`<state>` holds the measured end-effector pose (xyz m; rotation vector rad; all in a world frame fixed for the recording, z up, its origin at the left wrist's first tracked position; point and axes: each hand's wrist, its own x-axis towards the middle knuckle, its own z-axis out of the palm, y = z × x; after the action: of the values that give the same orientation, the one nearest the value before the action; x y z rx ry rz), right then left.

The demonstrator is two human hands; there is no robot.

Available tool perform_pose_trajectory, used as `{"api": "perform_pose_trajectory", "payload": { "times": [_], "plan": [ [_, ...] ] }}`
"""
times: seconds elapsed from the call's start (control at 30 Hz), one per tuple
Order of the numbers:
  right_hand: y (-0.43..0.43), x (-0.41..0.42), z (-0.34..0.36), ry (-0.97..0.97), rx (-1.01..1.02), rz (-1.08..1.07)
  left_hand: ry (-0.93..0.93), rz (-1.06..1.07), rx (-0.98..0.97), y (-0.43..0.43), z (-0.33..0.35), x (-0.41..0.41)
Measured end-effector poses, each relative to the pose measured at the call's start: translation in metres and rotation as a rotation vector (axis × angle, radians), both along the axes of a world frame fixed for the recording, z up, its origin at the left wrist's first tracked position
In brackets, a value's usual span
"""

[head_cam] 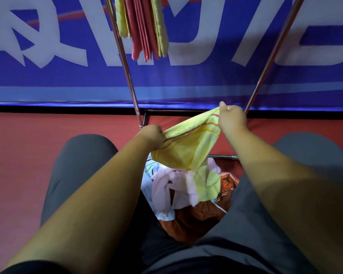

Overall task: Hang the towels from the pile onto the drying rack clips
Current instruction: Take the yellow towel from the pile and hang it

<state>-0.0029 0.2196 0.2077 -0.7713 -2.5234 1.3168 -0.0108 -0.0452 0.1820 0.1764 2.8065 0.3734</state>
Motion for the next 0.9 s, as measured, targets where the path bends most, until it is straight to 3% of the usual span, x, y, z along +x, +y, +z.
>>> {"api": "perform_pose_trajectory", "payload": {
  "times": [0.3, 0.43, 0.57, 0.67, 0.9],
  "plan": [
    [0.017, 0.000, 0.001, 0.029, -0.239, -0.236, -0.012, 0.296, 0.243, -0.012, -0.006, -0.009],
    [0.016, -0.004, -0.003, -0.051, -0.322, -0.194, 0.040, 0.519, 0.580, -0.014, -0.009, -0.020],
    [0.000, -0.002, -0.007, -0.153, -0.395, 0.036, -0.055, 0.643, 0.967, -0.010, -0.009, -0.022],
    [-0.019, -0.001, -0.014, -0.171, -0.425, 0.165, -0.106, 0.619, 0.951, -0.004, -0.006, -0.015],
    [-0.041, 0.012, -0.017, -0.232, -0.280, 0.463, -0.162, 0.562, 0.737, 0.015, -0.002, -0.007]
  ]
}}
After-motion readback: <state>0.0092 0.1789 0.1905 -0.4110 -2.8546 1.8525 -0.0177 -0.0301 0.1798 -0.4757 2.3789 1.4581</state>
